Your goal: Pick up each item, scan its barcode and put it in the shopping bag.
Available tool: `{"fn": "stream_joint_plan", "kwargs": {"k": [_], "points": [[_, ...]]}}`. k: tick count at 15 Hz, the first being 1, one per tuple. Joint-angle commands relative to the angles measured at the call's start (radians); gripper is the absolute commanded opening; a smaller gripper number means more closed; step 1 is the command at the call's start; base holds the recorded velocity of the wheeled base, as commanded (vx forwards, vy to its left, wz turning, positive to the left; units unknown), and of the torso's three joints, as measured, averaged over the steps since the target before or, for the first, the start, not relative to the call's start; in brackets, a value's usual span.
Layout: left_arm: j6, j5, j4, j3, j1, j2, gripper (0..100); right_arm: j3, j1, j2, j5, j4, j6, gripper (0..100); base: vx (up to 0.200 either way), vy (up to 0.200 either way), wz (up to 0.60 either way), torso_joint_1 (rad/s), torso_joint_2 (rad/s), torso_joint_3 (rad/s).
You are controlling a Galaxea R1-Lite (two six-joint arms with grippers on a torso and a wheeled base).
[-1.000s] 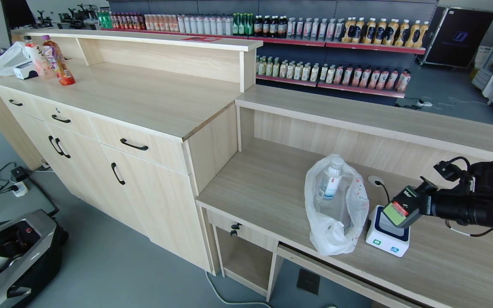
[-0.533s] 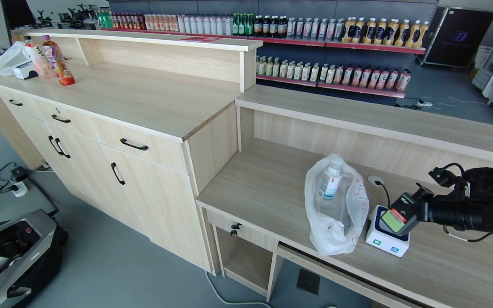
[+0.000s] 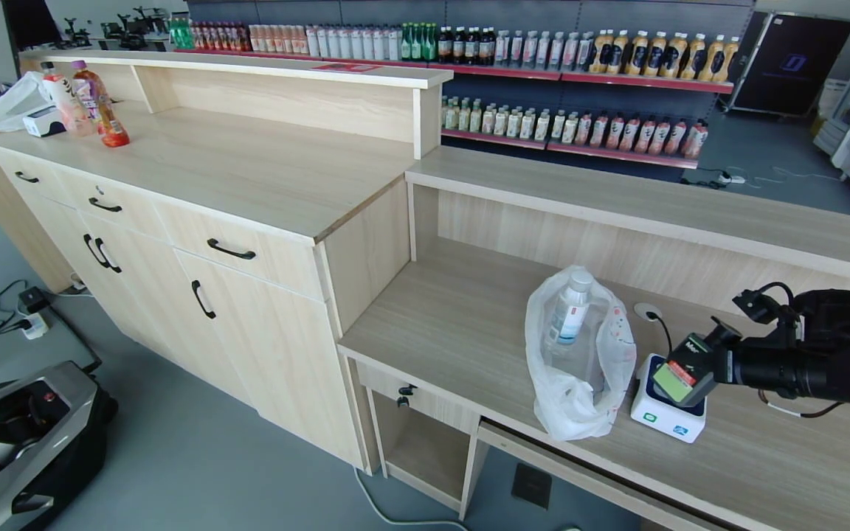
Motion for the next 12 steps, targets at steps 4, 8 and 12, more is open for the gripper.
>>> {"fn": "stream_joint_plan", "kwargs": {"k": [4,8,12], "points": [[0.000,-0.001,-0.001,0.000,0.000,0.000,100,-0.014,0.006,0.020,-0.003,-0.006,-0.002,0,0.000,0.000,0.00,0.000,0.00,0.000],[0.000,0.001,-0.001,0.000,0.000,0.000,100,-0.029,0.006,0.040,-0.001,-0.009,-0.005,0,0.000,0.000,0.00,0.000,0.00,0.000],[0.000,-0.001,-0.001,0.000,0.000,0.000,100,-0.037,0.006,0.061,0.001,-0.013,-0.003,0,0.000,0.000,0.00,0.000,0.00,0.000]]}}
